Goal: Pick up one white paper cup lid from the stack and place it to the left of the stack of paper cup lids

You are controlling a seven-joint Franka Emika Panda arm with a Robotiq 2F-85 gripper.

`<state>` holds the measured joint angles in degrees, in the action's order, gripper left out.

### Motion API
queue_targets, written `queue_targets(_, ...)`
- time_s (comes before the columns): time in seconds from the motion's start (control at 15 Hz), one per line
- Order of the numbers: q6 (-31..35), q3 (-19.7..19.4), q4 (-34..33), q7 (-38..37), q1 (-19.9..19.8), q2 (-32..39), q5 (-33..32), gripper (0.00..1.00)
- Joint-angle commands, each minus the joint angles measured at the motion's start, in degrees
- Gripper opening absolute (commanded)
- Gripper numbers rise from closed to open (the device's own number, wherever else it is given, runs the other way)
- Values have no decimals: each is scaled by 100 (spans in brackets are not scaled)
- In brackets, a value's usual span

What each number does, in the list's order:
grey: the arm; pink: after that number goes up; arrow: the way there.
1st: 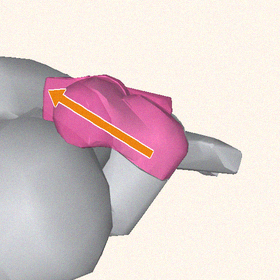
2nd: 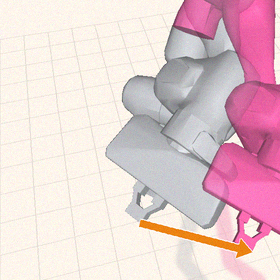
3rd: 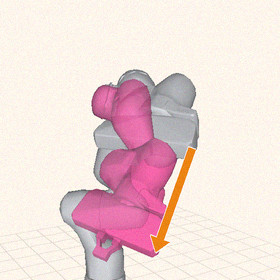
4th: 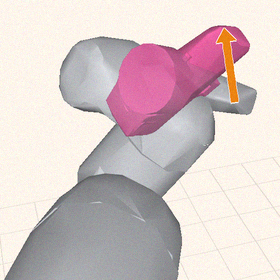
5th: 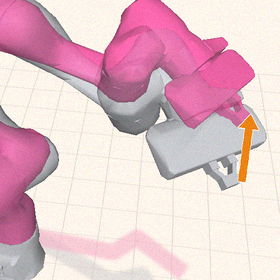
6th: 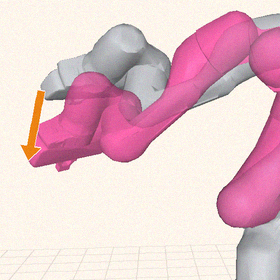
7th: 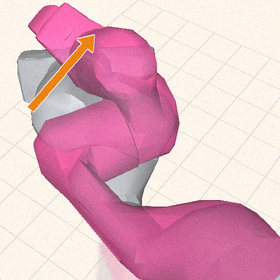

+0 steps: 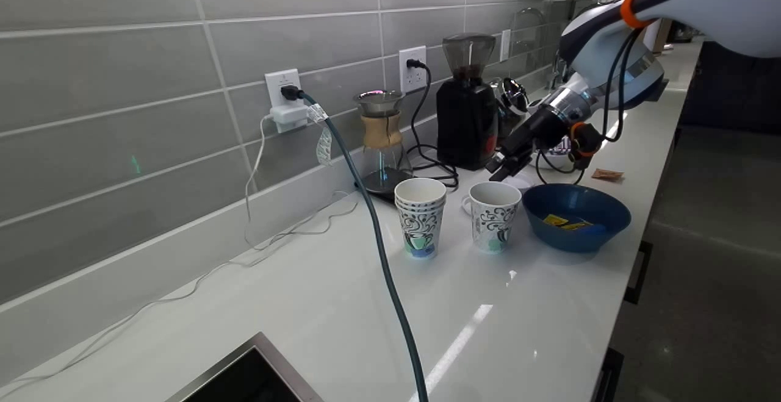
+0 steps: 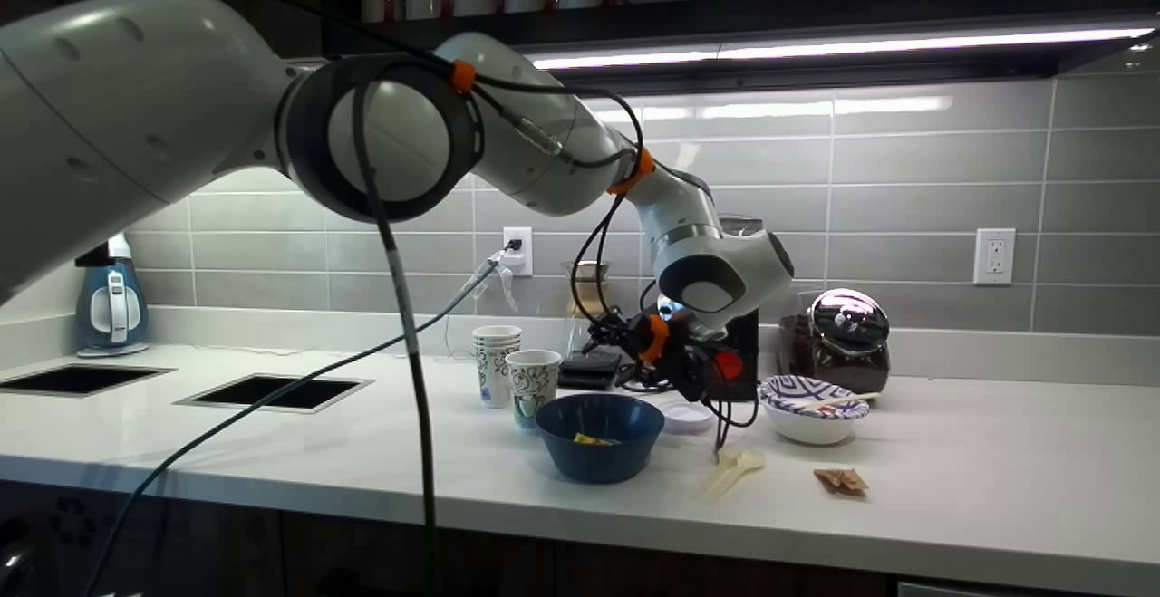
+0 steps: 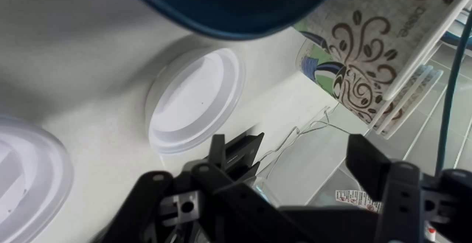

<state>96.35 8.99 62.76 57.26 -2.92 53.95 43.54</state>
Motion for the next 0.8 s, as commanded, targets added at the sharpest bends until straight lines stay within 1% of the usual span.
queue_targets(0.0, -73, 1, -193, -541, 59, -96, -307, 100)
queue_targets(0.2, -7, -78, -205, -1175, 154, -229, -642, 100)
queue_targets(0.4, -84, -26, -269, -1597, 193, -280, -1025, 100)
queue_targets(0.6, -245, 92, -381, -1808, 162, -275, -1324, 100)
queue_targets(0.67, -18, 213, -230, -1597, 57, -251, -1205, 100)
queue_targets(0.73, -46, 230, -243, -1642, 59, -260, -1251, 100)
